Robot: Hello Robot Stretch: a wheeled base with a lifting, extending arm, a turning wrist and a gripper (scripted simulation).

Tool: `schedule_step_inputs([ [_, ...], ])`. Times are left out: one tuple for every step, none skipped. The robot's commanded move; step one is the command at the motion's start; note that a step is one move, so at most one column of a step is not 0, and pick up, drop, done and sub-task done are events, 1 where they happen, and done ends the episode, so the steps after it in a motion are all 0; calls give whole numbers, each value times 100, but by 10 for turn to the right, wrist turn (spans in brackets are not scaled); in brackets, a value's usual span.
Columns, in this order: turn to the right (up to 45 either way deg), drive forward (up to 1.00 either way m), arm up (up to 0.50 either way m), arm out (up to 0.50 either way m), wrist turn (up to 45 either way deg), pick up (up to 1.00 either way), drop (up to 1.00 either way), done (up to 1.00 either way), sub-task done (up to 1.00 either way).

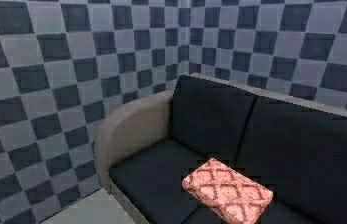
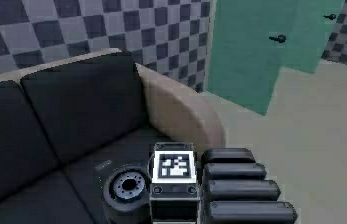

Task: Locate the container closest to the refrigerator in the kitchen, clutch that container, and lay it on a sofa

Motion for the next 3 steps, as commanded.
schedule_step_inputs([
  [-120,0,0,0,0,0,0,0,0],
  [0,20,0,0,0,0,0,0,0],
  [-450,0,0,0,0,0,0,0,0],
])
